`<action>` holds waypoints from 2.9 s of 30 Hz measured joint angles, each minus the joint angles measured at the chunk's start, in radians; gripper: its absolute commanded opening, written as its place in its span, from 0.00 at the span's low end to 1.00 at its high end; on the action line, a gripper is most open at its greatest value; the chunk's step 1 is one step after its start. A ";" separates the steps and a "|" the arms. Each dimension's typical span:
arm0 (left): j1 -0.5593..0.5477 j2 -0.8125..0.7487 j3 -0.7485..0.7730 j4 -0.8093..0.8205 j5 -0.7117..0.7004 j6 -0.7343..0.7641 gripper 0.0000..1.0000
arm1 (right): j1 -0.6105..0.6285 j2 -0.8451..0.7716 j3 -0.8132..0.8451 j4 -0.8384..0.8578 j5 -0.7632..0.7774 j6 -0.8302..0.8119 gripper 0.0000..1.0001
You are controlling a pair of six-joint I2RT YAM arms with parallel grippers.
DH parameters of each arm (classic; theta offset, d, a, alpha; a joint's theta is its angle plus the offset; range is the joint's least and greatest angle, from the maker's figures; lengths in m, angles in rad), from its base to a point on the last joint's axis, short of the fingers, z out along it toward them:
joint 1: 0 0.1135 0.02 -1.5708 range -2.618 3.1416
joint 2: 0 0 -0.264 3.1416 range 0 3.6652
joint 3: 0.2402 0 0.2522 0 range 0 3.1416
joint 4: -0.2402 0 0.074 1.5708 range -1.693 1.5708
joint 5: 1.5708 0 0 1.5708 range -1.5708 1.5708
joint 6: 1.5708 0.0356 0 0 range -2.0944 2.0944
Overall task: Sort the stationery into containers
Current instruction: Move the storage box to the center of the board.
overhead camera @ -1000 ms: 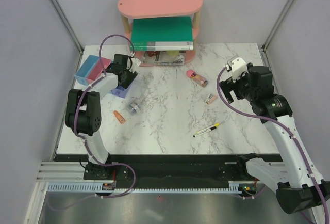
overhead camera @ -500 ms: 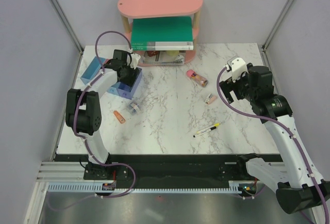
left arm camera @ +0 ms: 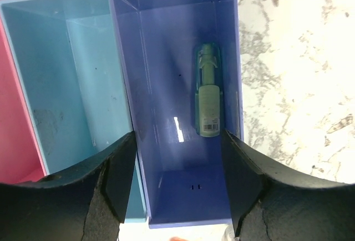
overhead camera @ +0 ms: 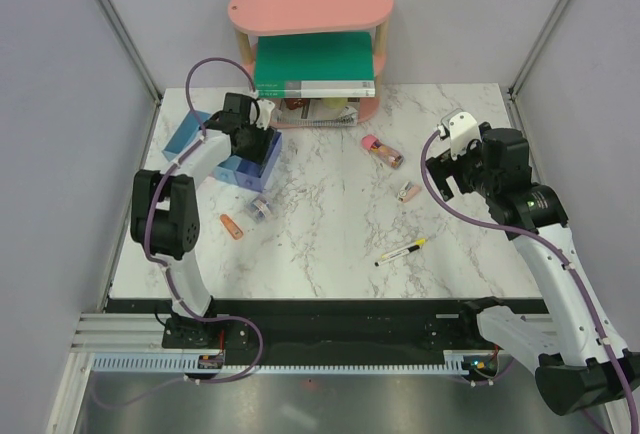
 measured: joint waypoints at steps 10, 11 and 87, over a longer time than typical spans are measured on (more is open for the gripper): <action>-0.064 0.046 0.068 -0.010 0.043 -0.043 0.68 | 0.000 -0.003 -0.003 -0.006 0.000 0.000 0.98; -0.071 0.052 0.075 -0.010 0.047 -0.048 0.68 | 0.000 -0.003 -0.003 -0.007 0.000 0.000 0.98; -0.209 -0.778 -0.356 -0.109 -0.183 0.356 0.74 | 0.293 1.078 0.435 0.401 -0.147 0.568 0.98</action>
